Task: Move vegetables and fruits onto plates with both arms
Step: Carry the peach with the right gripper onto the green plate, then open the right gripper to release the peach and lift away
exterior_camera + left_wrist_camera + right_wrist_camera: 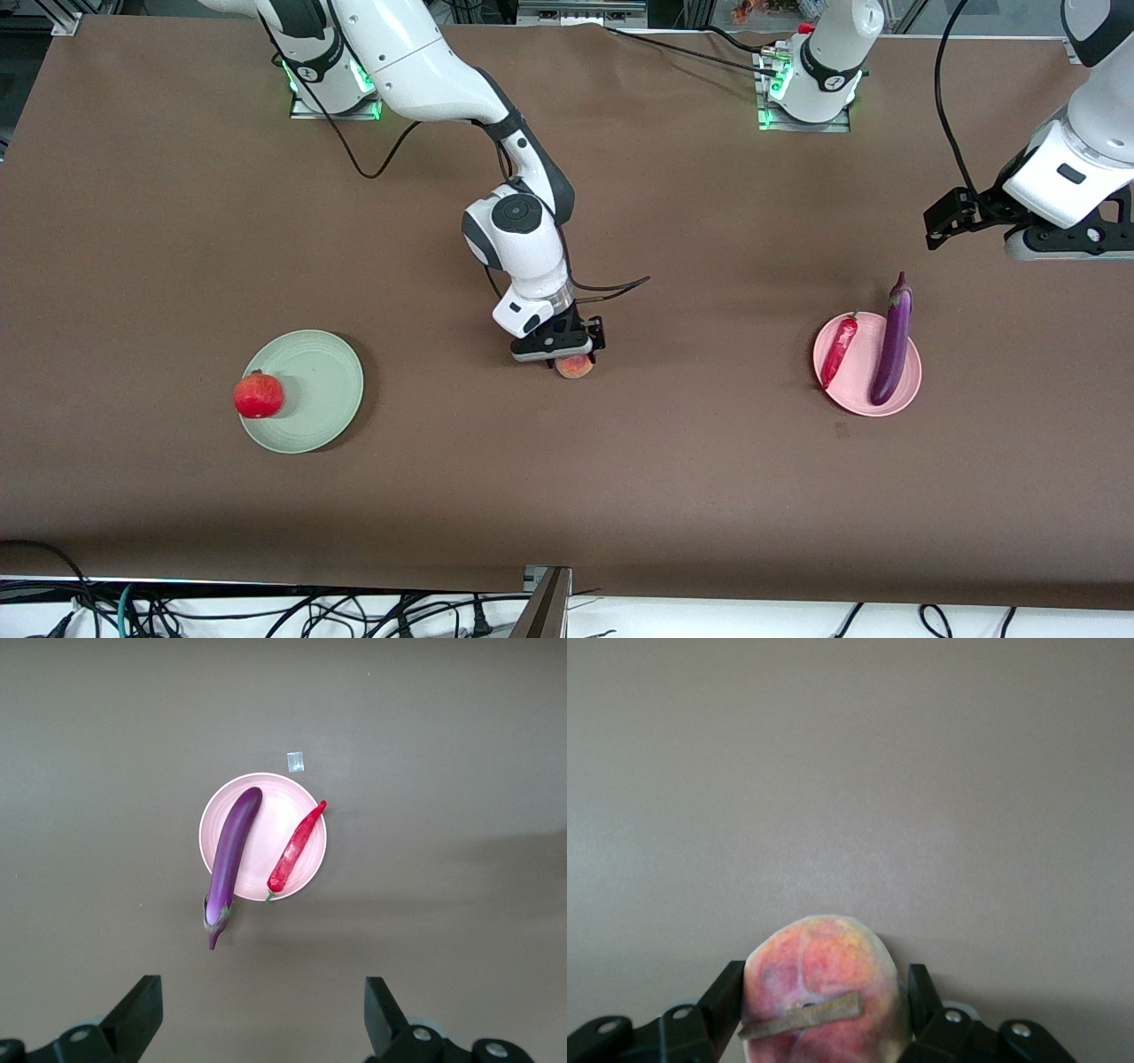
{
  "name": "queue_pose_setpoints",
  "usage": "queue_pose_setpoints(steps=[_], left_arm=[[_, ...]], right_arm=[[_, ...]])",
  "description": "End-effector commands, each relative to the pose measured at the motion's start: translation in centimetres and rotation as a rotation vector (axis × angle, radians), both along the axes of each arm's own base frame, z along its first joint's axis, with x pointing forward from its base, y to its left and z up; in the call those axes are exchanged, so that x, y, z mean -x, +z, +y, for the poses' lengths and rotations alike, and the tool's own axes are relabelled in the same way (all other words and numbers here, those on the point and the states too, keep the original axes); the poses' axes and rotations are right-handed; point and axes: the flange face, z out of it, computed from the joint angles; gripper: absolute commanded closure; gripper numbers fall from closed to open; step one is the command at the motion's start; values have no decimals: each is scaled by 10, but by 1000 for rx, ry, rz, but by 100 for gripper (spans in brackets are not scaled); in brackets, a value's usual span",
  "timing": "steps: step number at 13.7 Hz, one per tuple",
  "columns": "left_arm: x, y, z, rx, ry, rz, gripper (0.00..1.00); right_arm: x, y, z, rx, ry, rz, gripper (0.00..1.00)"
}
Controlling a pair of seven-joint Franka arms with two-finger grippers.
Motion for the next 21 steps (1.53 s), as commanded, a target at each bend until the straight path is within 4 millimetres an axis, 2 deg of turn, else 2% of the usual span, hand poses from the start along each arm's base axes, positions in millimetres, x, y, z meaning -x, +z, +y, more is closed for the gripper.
queue_pose_setpoints(steps=[1,3,4,6,7,9,11,14,17,18,21], left_arm=[[-3,1,-1,23,8,16,0],[-2,1,-2,22,7,22,0],[-2,-2,-2,22,7,32,0],[-4,-5,-2,20,7,39,0],[-4,-5,-2,22,7,39,0],[-4,-5,-2,22,7,39,0],[-4,-4,-2,20,7,37,0],[-4,-5,-2,20,9,38,0],[-4,-5,-2,20,9,37,0],[-4,-5,-2,20,9,37,0],[-4,-5,-2,20,7,37,0]], right_arm=[[-14,8,-6,6,17,-41,77],[-33,29,-32,53,-7,5,76],[-44,49,-49,76,-18,45,76],[-69,76,-101,153,-13,138,76],[-79,83,-126,185,-1,186,77],[-97,107,-181,187,-3,271,76],[-109,116,-236,222,47,345,76],[-122,105,-299,242,55,413,76],[-129,78,-370,256,90,476,76],[-129,70,-384,255,90,487,76],[-132,51,-407,256,63,506,76]])
